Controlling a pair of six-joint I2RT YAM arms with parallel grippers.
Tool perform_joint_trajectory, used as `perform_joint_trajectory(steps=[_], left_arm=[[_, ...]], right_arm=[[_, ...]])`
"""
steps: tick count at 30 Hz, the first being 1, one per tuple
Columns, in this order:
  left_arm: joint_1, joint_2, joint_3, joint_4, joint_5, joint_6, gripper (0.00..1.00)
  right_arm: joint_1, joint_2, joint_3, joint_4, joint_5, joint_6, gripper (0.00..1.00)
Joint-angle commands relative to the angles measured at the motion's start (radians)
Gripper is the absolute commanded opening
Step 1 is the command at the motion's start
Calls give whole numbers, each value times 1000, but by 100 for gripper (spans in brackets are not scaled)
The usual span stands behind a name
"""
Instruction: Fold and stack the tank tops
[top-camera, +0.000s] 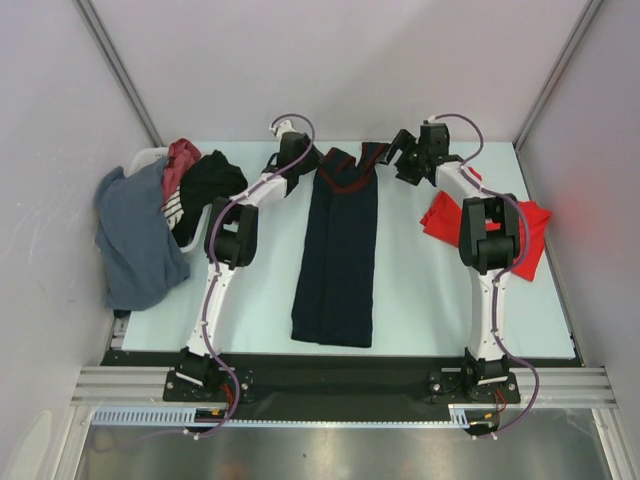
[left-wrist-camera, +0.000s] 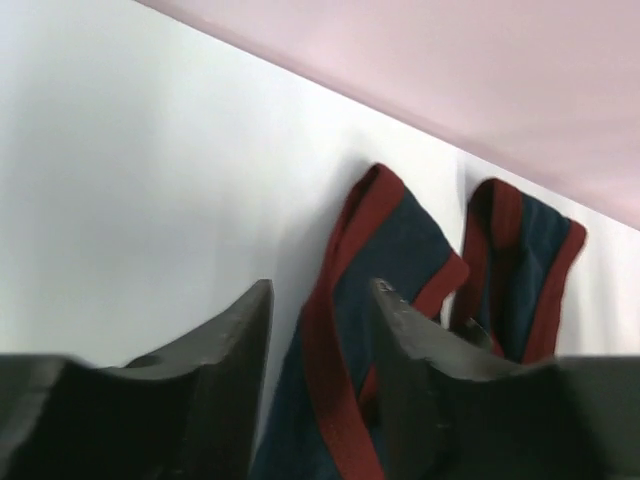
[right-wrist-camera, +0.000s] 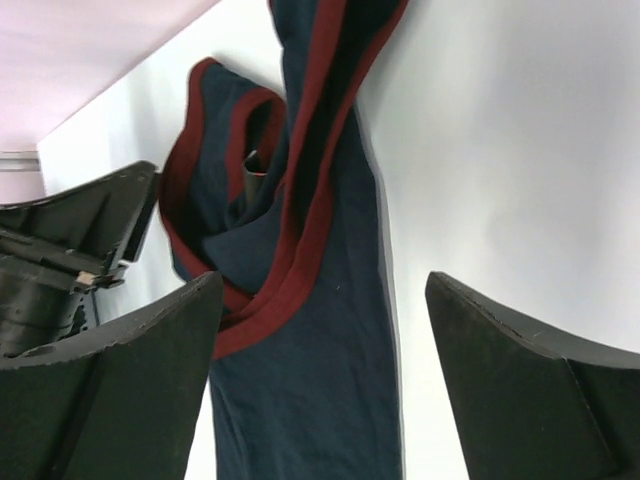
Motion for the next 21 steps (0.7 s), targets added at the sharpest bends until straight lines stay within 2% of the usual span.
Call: perform_joint_trajectory(steps=[1, 2, 5, 8, 11, 14, 21], left_arm=[[-1, -51, -6, 110, -50, 15, 54], [-1, -45, 19, 121, -45, 24, 62], [-5, 5, 127, 69, -41, 45, 68], [-5, 38, 162, 38, -27, 46, 69], [-8, 58, 190, 17, -21, 27, 67], [-12, 94, 260, -80, -24, -5, 66], [-12, 59, 259, -270, -30, -59, 65]], right_arm=[[20, 40, 90, -86, -10, -20, 89], [22, 63, 113, -100, -24, -20, 88], [22, 117, 159, -140, -44, -21, 86], [23, 142, 201, -148, -55, -20, 82], [20, 162, 228, -146, -58, -12, 77], [22, 176, 233, -134, -67, -4, 77], [22, 174, 222, -126, -70, -3, 77]])
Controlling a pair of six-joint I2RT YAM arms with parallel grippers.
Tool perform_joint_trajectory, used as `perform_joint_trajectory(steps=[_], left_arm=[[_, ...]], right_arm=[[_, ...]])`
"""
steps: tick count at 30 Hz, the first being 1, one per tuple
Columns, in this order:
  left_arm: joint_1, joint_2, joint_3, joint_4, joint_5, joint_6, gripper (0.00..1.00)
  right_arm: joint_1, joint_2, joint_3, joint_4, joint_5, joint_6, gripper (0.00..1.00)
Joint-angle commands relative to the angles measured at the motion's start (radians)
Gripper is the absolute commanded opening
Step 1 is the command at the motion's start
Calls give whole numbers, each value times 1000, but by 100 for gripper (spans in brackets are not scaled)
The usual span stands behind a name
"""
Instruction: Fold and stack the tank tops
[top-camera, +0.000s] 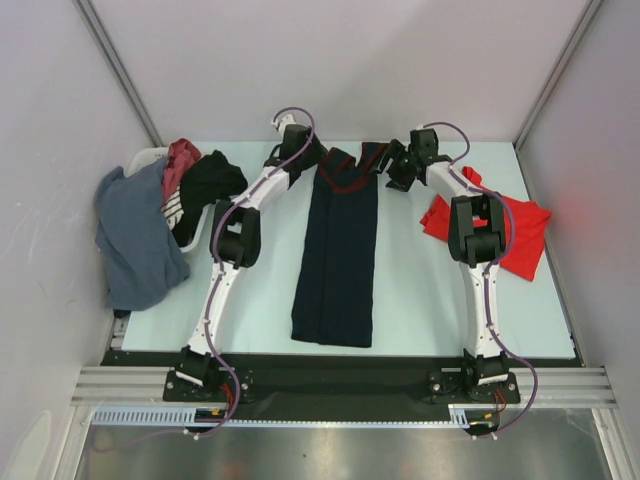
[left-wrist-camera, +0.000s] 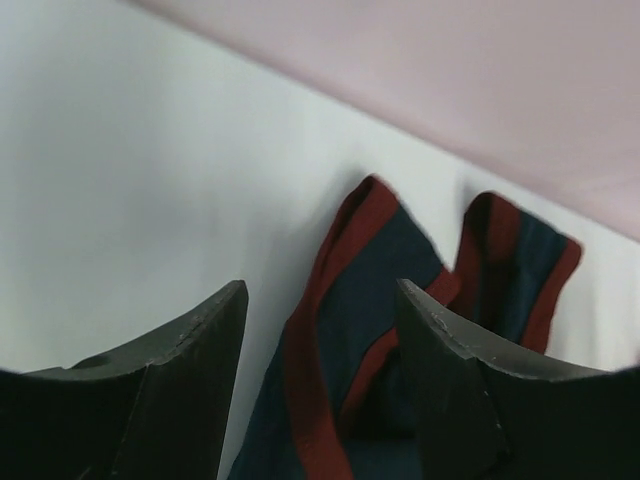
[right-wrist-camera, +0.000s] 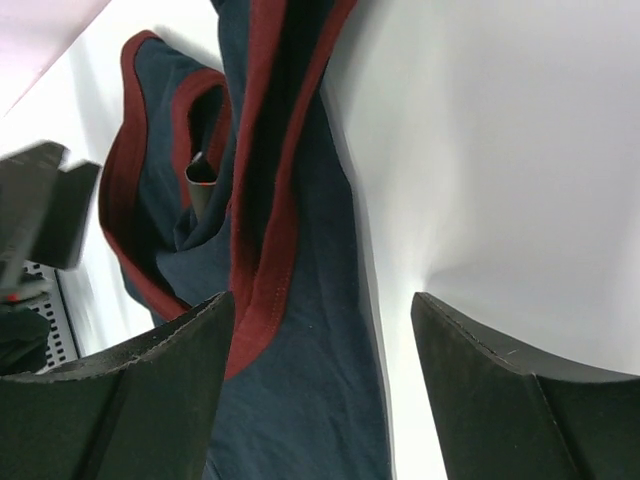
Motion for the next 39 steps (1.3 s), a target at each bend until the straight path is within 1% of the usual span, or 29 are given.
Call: perform_joint_trajectory(steps=[1, 3, 5, 6, 8, 9, 10, 13, 17, 18, 19, 22, 23, 24, 25, 27, 28, 31, 32, 33, 34, 35, 36, 37, 38, 39], left_arm=[[-4, -51, 18, -120, -5, -32, 65], [-5, -91, -36, -152, 24, -34, 64], [-7, -110, -80, -160, 44, -29, 57], [-8, -114, -86, -160, 44, -17, 46], [-7, -108, -76, -160, 44, -9, 29], [-8, -101, -73, -157, 45, -11, 22], [-8, -94, -65, -142, 47, -14, 12], [-8, -79, -59, -100, 55, -29, 0], [-7, -73, -59, -39, 15, -39, 0], [-5, -74, -59, -30, 3, -37, 0], [-5, -74, -65, -13, -26, -37, 0], [-4, -74, -86, 27, -65, -39, 0], [-4, -73, -88, 44, -73, -43, 0], [-4, -65, -88, 53, -77, -48, 0], [-4, -62, -88, 62, -89, -51, 0], [1, -52, -88, 82, -99, -63, 0], [3, -48, -88, 88, -103, -71, 0], [10, -42, -97, 121, -106, -94, 0], [12, -39, -99, 121, -93, -98, 0], [15, -36, -97, 156, -80, -100, 15], [16, -35, -90, 161, -67, -101, 28], [19, -39, -88, 161, -53, -101, 40], [21, -47, -88, 156, -44, -97, 62], [21, -57, -97, 142, -45, -88, 72], [23, -91, -108, 141, -44, -60, 78], [20, -114, -125, 139, -44, -45, 89]], right_arm=[[-1, -4, 38, 11, -16, -3, 78], [-1, -5, 37, 11, -16, -3, 78], [1, -10, 32, 14, -16, -3, 78], [2, -11, 31, 16, -16, -2, 78], [5, -10, 28, 14, -10, -3, 77], [8, -8, 28, 14, -7, -5, 77], [8, -2, 31, 16, -4, -3, 77], [10, 33, 68, 5, -13, 1, 76], [10, 114, 146, -16, -45, 14, 71], [10, 127, 161, -3, -74, 20, 70], [10, 140, 170, 5, -90, 27, 65], [10, 192, 213, 30, -137, 63, 60], [10, 205, 226, 37, -145, 72, 52], [8, 232, 242, 45, -162, 93, 47], [5, 242, 262, 56, -171, 104, 38], [2, 255, 264, 118, -200, 147, 31], [1, 268, 269, 137, -209, 164, 25], [-2, 297, 290, 209, -231, 219, 17], [-2, 308, 314, 218, -235, 228, 18], [-2, 318, 328, 243, -246, 242, 23], [-2, 328, 339, 255, -255, 257, 45], [-2, 332, 342, 266, -263, 268, 59], [-5, 329, 332, 292, -281, 271, 71], [-5, 322, 321, 298, -286, 265, 81], [-7, 291, 303, 300, -285, 256, 84], [-8, 268, 254, 295, -274, 248, 86]])
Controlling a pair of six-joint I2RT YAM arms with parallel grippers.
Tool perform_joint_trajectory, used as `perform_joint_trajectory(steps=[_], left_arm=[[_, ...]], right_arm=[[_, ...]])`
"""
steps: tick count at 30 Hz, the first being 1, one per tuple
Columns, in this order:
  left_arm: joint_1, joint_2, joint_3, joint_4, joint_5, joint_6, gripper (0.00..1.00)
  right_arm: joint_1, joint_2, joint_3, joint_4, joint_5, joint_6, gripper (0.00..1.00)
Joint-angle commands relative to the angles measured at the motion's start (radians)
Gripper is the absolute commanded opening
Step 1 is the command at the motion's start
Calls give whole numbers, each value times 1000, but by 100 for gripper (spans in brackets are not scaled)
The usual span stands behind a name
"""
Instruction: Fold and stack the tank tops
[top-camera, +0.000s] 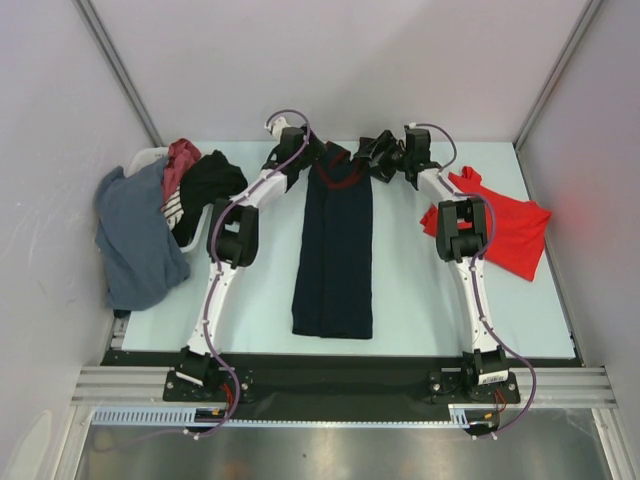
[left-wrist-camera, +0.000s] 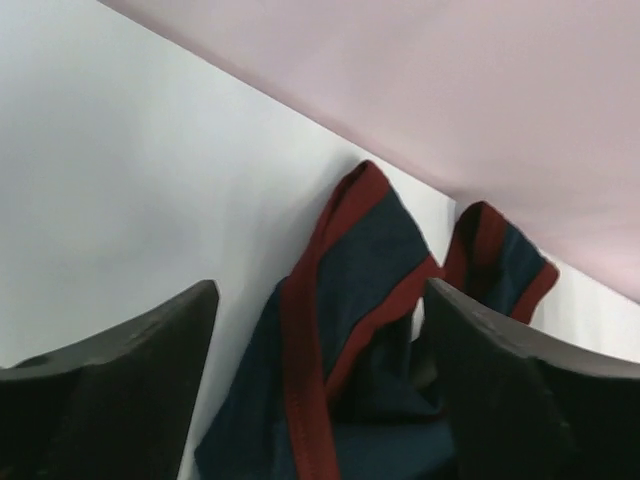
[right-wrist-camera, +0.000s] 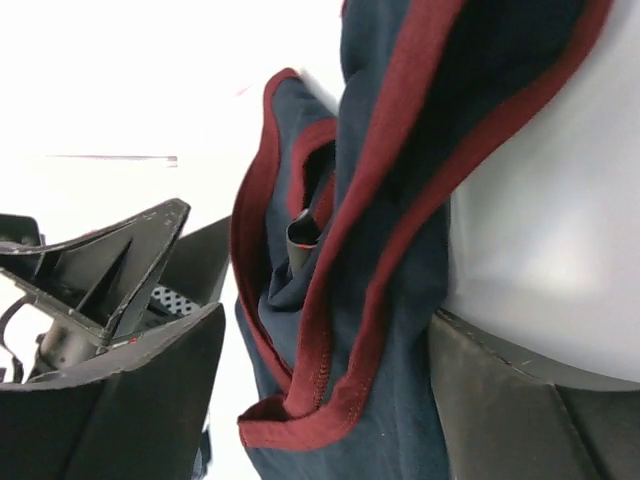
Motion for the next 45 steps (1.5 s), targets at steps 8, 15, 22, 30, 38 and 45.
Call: perform_joint_trajectory(steps=[8, 15, 22, 30, 38, 45], left_arm=[[8, -492, -482, -37, -36, 138, 100], [-27, -941, -1104, 38, -48, 65, 100], [-157, -1260, -1527, -66, -41, 31, 98], [-347, -1573, -1805, -207, -10, -1, 96], [-424, -1823, -2040, -181, 94, -67, 87], [-430, -1863, -2107, -137, 154, -70, 77]], right_arm=[[2, -409, -542, -25, 108, -186, 88], [71, -829, -1089, 67, 244, -264, 89], [264, -1156, -1417, -77, 476, -284, 79], [574, -1517, -1695, -218, 683, -151, 73], [732, -1704, -1859, -254, 666, -8, 61], [786, -1616, -1917, -164, 616, 54, 50]])
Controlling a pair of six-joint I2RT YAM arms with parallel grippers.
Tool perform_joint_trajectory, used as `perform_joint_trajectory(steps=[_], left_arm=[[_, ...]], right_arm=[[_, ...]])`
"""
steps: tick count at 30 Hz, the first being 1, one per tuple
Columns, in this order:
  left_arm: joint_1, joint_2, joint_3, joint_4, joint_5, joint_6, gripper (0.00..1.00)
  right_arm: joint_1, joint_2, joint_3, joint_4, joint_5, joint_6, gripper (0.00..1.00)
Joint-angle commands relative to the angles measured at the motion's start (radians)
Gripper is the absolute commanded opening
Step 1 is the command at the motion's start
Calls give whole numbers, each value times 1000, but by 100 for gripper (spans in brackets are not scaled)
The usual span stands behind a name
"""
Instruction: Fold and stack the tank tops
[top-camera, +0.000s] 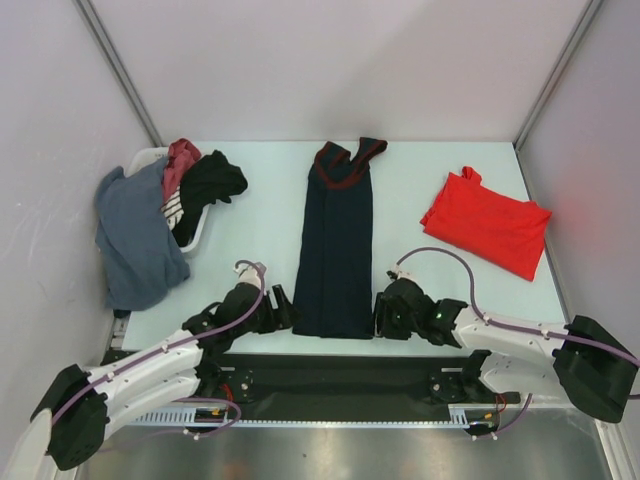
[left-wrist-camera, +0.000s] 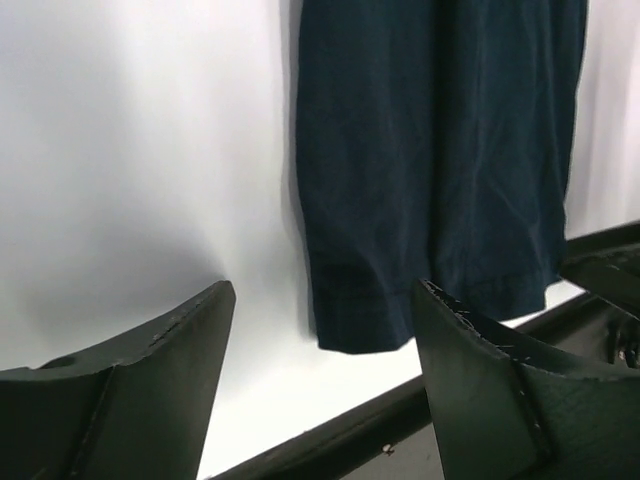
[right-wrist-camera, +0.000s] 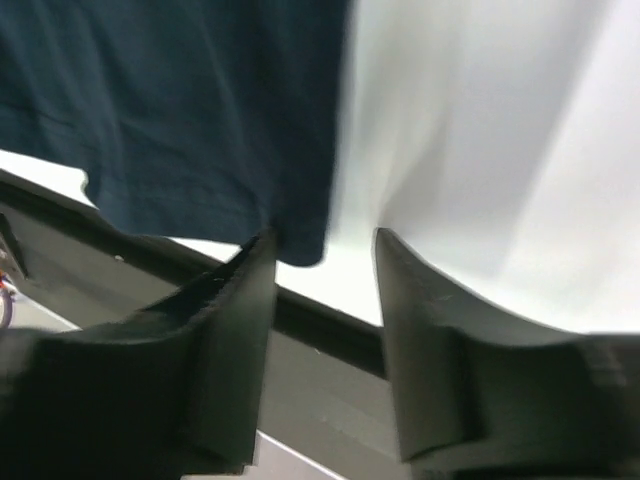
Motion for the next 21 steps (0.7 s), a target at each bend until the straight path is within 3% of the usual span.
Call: perform_joint_trajectory(steps=[1, 3, 5, 6, 8, 10, 16, 19, 21], left_arm=[[-9, 8, -48, -8, 75, -19, 77], [-12, 11, -52, -8, 90, -16, 76], [-13, 16, -55, 0, 105, -13, 72], [-15, 17, -55, -2, 116, -13, 69], [-22, 20, -57, 6, 125, -13, 59], [-27, 25, -52, -2, 150, -10, 54], [-47, -3, -43, -80, 130, -10, 54], [-47, 17, -54, -62, 125, -9, 41], [-47, 34, -58, -45, 122, -7, 25]], right_arm=[[15, 29, -37, 90, -29, 62, 45], [16, 42, -62, 127, -36, 79, 39], [16, 42, -71, 141, -35, 90, 24], [16, 39, -71, 138, -35, 93, 11], [19, 30, -68, 120, -35, 93, 0], [21, 9, -65, 103, -35, 90, 0], [21, -33, -62, 67, -35, 82, 0], [21, -30, -67, 72, -35, 82, 0], [21, -31, -67, 72, -35, 82, 0]])
